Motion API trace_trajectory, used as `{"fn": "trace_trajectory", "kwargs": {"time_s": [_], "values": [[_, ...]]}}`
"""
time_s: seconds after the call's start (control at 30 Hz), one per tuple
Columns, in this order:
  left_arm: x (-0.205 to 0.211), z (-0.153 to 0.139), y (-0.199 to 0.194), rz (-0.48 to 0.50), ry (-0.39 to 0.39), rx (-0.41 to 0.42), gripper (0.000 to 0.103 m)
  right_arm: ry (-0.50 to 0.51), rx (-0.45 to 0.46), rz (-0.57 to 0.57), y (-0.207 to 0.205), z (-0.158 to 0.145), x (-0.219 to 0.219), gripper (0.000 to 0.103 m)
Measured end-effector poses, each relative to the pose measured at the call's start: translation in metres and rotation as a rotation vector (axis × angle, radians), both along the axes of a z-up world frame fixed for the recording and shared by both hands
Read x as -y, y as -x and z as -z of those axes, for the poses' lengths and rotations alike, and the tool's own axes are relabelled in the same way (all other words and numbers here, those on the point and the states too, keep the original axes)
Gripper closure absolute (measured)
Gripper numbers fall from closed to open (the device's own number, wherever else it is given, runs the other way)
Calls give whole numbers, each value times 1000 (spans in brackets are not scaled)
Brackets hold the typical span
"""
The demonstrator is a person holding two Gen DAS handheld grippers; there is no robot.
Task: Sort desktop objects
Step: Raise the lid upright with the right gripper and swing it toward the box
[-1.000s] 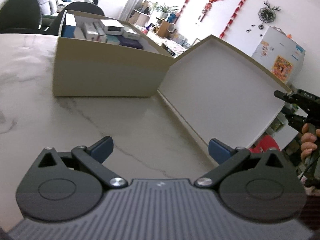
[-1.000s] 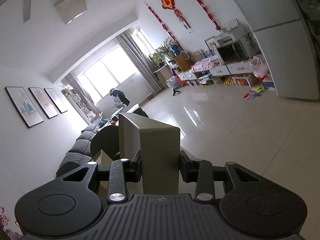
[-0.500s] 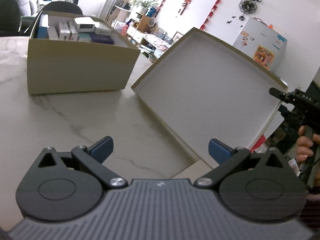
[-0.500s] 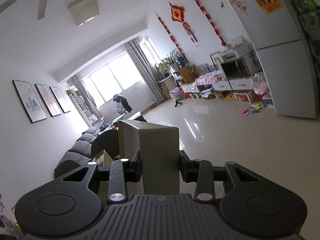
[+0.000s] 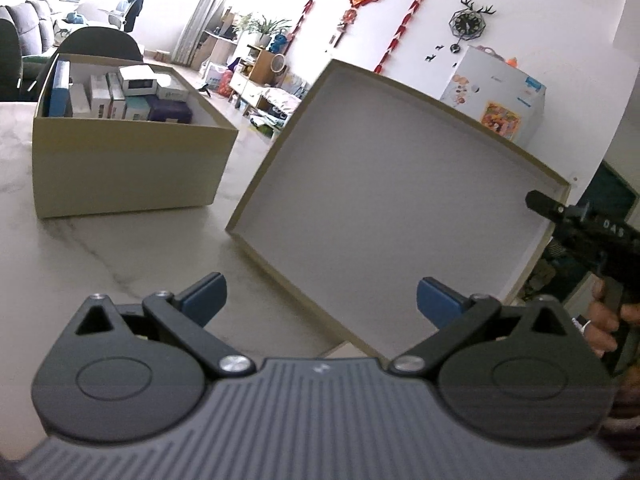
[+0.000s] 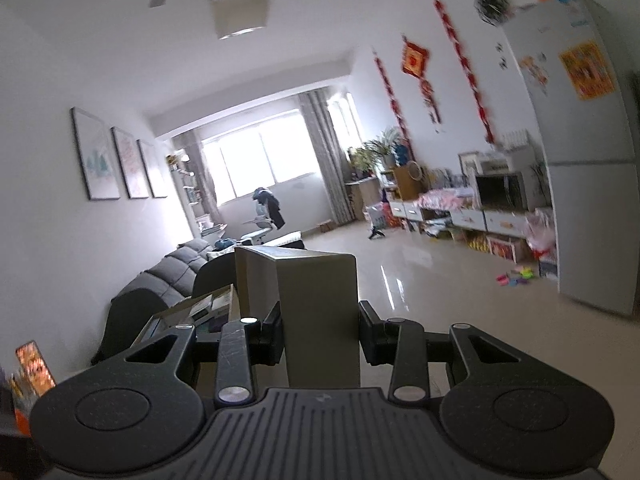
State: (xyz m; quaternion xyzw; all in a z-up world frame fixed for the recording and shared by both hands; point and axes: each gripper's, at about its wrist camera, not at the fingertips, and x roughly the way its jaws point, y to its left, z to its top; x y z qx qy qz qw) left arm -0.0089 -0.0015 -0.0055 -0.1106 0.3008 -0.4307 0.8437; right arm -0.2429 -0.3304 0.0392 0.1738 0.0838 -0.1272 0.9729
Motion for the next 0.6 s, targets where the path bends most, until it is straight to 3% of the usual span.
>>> {"fn": "trace_trajectory", "kwargs": {"time_s": [0.33, 0.6], "values": [[1, -9, 2, 14, 41, 6, 0, 63, -1, -77, 11, -6, -23, 62], [-5, -19, 4, 23, 106, -3, 0, 215, -11, -192, 16, -9, -60, 61]]}}
